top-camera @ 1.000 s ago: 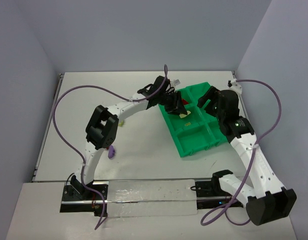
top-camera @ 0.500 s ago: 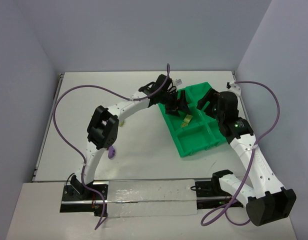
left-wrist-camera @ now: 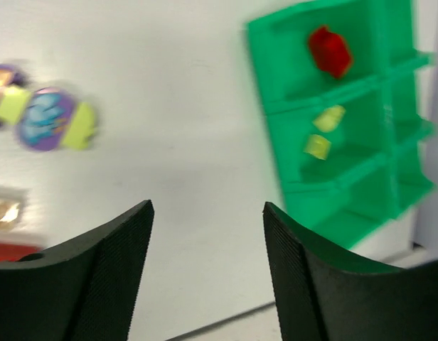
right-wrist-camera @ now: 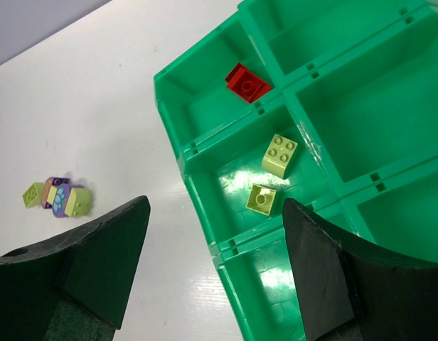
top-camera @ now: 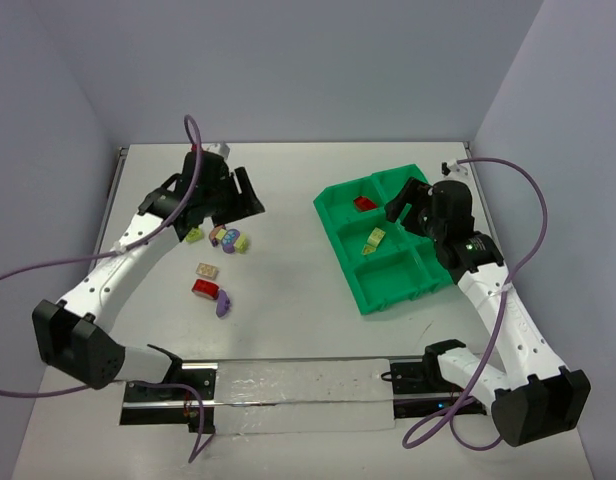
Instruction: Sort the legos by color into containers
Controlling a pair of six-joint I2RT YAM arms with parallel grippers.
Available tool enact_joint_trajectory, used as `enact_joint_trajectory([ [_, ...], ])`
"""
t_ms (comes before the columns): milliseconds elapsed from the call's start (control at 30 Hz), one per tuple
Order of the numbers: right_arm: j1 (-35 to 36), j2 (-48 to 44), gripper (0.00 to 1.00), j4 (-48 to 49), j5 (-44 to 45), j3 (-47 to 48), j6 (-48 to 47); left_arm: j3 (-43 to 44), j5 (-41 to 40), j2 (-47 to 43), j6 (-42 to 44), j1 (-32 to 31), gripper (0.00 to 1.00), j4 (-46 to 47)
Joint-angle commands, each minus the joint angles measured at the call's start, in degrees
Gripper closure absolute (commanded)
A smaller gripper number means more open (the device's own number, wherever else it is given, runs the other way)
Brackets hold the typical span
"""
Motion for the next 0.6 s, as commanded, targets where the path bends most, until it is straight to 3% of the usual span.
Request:
enact_joint_trajectory([
  [0, 0.6, 0.3, 0.18, 3.9, -2.7, 1.1, -0.5, -5.0, -13.9, 1.4, 0.5, 1.8, 0.27, -9.1],
  [133, 0.9, 0.2, 0.18, 3.8, -3.2, 1.0, -0.4, -7.2, -14.5, 2.4, -4.8, 8.9, 0.22, -8.8],
  [333, 1.1, -0.2, 0.18, 4.0, -3.7, 0.6, -0.8, -7.5, -13.1, 7.2, -5.7, 18.9, 0.1, -4.0],
  [567, 1.2, -0.6, 0.18, 3.5, -3.7, 1.3, -1.9, -3.4, -14.3, 16.3, -3.7, 21.4, 0.06, -2.3],
])
